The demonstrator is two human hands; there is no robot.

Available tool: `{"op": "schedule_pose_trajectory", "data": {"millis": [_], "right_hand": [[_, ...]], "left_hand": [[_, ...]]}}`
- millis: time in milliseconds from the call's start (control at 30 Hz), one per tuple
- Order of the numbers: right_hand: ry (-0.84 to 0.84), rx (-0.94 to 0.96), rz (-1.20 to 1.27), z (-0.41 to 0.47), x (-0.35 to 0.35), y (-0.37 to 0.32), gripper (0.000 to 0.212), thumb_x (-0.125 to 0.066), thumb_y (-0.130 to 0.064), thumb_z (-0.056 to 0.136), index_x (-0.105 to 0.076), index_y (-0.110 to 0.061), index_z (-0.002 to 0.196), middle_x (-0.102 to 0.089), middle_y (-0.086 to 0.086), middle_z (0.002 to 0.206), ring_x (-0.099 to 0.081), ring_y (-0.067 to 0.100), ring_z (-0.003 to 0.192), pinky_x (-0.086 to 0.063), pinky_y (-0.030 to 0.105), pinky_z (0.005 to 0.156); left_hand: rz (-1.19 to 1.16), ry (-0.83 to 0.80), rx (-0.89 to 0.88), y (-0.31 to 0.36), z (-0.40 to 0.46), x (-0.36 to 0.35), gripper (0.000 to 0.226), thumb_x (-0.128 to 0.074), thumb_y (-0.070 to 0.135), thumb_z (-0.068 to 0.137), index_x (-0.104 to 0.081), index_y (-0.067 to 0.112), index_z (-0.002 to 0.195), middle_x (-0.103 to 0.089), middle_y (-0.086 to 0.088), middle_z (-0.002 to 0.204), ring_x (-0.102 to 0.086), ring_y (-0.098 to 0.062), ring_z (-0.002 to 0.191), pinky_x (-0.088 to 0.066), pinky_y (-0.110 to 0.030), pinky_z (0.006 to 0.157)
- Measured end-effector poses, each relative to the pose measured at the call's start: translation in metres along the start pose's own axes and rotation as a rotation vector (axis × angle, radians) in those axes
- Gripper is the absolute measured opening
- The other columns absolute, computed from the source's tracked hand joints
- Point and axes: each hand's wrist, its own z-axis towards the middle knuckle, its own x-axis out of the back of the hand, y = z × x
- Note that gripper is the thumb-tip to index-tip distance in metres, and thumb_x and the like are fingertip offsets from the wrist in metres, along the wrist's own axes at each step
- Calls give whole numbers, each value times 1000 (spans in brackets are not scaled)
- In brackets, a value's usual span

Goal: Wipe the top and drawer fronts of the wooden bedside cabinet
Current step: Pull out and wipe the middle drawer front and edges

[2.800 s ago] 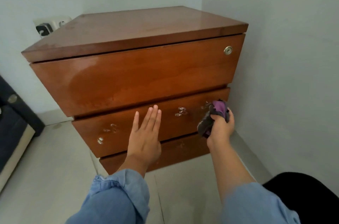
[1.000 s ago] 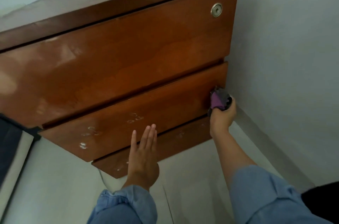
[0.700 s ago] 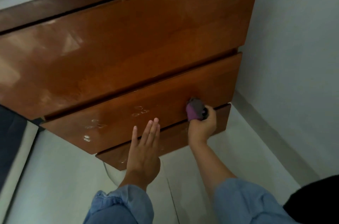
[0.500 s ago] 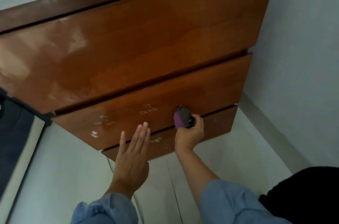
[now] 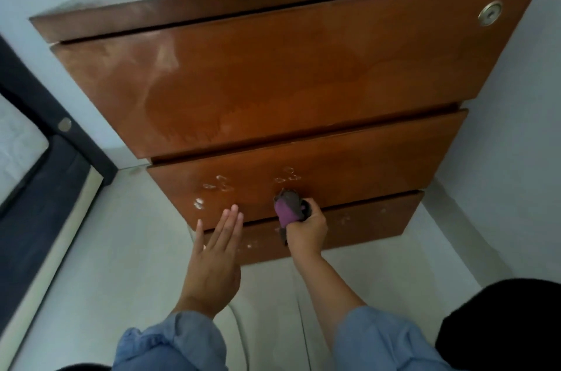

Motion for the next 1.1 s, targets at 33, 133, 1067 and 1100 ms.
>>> {"op": "schedule_pose_trajectory", "data": {"millis": [33, 133, 1067, 1100], "right_hand": [[-30, -8, -2, 0, 7, -4, 23, -56, 9, 83, -61, -12, 93, -58, 4, 90, -56, 23, 85, -44, 21, 67], [-25, -18, 7, -7, 28, -15, 37, -56, 11, 83, -57, -5, 116, -58, 6, 100, -59, 26, 96, -42, 25, 79], [377, 508, -76, -70, -81, -39, 37, -68, 5, 72, -66, -3, 108, -66, 11, 101, -54, 12, 83, -41, 14, 66], [360, 514, -66, -75, -89, -39, 35, -69, 4, 72, -67, -3, 107, -66, 10, 99, -55, 11, 82, -39, 10, 64]], "left_hand": [[-26, 8, 29, -2, -4, 1, 88, -74, 11, 60, -42, 5, 142, -42, -12, 149, -38, -26, 138, -27, -55, 112], [-202, 69, 157, -5, -8, 3, 71, -72, 4, 58, -54, 6, 127, -61, -13, 127, -59, -33, 117, -43, -51, 101], [-1891, 273, 955, -66, 25, 49, 50, -19, 16, 98, -50, 10, 136, -55, -1, 131, -46, -11, 125, -29, -21, 99], [-1898, 247, 949, -68, 25, 49, 50, -18, 16, 98, -49, 10, 137, -55, -2, 131, -45, -13, 127, -27, -23, 103]]}}
